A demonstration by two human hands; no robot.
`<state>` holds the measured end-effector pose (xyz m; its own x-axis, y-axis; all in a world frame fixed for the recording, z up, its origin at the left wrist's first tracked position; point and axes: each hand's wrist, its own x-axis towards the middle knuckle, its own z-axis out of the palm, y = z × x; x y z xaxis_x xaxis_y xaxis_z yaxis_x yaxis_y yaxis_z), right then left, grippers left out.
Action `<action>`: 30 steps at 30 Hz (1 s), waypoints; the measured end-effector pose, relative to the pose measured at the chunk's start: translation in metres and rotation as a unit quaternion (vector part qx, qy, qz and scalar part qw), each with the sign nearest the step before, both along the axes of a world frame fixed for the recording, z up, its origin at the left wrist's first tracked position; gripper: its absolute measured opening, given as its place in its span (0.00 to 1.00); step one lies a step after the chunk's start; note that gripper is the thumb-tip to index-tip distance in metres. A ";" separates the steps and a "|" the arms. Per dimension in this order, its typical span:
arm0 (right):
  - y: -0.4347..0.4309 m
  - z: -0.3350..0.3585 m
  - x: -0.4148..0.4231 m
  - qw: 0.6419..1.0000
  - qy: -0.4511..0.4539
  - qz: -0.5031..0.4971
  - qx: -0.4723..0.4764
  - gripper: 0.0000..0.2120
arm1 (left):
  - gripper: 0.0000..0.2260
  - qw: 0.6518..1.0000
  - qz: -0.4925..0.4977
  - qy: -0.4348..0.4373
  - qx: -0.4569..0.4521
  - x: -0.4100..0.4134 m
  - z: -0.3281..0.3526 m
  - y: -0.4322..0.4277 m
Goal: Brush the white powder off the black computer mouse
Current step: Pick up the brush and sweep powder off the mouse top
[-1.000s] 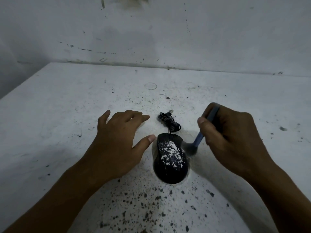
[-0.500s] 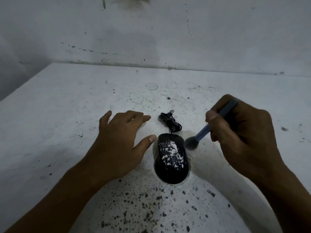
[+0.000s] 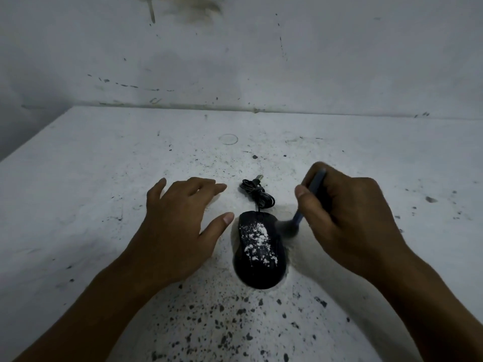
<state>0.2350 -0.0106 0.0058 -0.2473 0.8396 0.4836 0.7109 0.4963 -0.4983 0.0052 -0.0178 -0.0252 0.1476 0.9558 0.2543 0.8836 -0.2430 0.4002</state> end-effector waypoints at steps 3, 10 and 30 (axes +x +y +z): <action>0.001 0.006 0.004 0.995 0.063 -0.032 0.064 0.10 | 0.23 1.000 0.001 -0.003 0.003 0.000 0.000 0.000; 0.001 -0.001 -0.010 0.999 -0.032 -0.004 0.020 0.06 | 0.19 0.999 -0.004 -0.038 0.033 0.004 0.007 0.000; -0.015 0.011 -0.011 0.988 0.124 0.010 0.092 0.10 | 0.09 0.949 -0.110 0.096 0.281 0.059 0.066 -0.015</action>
